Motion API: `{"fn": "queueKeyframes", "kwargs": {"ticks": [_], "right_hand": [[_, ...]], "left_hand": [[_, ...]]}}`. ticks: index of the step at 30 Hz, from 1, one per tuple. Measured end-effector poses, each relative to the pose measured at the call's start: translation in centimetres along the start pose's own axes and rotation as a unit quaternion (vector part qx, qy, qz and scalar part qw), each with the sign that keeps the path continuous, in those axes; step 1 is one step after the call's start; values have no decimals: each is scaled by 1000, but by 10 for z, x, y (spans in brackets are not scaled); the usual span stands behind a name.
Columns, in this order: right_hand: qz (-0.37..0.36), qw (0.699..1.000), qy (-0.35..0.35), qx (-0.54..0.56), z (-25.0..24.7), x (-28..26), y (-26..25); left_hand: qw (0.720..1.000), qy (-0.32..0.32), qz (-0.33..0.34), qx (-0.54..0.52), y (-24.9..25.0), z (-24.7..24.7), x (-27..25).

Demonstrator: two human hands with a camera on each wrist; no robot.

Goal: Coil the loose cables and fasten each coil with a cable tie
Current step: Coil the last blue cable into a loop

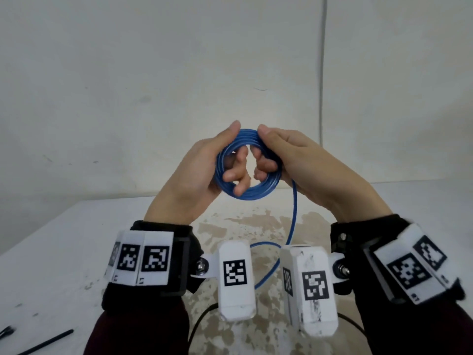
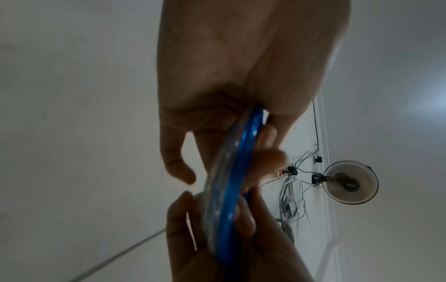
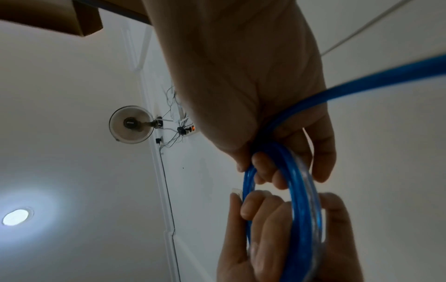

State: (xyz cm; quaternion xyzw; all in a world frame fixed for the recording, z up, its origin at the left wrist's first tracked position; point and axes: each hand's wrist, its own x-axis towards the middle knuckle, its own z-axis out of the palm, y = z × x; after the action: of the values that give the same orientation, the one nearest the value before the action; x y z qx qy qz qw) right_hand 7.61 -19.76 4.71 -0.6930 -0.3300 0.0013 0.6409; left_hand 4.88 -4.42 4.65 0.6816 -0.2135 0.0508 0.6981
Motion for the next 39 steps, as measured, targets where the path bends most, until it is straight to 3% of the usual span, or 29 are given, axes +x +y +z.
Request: {"fn": "queueKeyframes", "kwargs": {"ticks": [2, 6, 11, 14, 17, 22, 27, 31, 33, 36, 39], "right_hand": [[-4, 1000, 6, 8, 3, 1, 0], [7, 998, 32, 62, 0, 2, -2], [-4, 1000, 2, 6, -6, 0, 1], [-2, 1000, 12, 14, -1, 0, -1], [9, 998, 31, 54, -1, 0, -4], [15, 1000, 19, 6, -3, -3, -3], [17, 998, 40, 41, 0, 0, -4], [-3, 999, 43, 18, -2, -1, -3], [-11, 999, 41, 18, 0, -2, -4], [-28, 996, 87, 13, 3, -1, -6], [-47, 984, 169, 41, -2, 3, -1]], "left_hand": [[999, 31, 20, 29, 2, 1, -2], [994, 76, 67, -35, -1, 6, 1], [1000, -30, -4, -8, 0, 0, 0], [999, 7, 19, 31, 1, 2, -2], [997, 51, 56, -17, 0, 6, 0], [1000, -21, -5, 8, -2, 6, 1], [997, 60, 39, -27, 0, 7, 2], [999, 9, 6, -41, 1, 8, 0], [999, 19, 17, -48, 1, 9, -1], [996, 31, 38, -74, -1, 9, 1], [998, 27, 42, -25, -2, 4, 0]]}}
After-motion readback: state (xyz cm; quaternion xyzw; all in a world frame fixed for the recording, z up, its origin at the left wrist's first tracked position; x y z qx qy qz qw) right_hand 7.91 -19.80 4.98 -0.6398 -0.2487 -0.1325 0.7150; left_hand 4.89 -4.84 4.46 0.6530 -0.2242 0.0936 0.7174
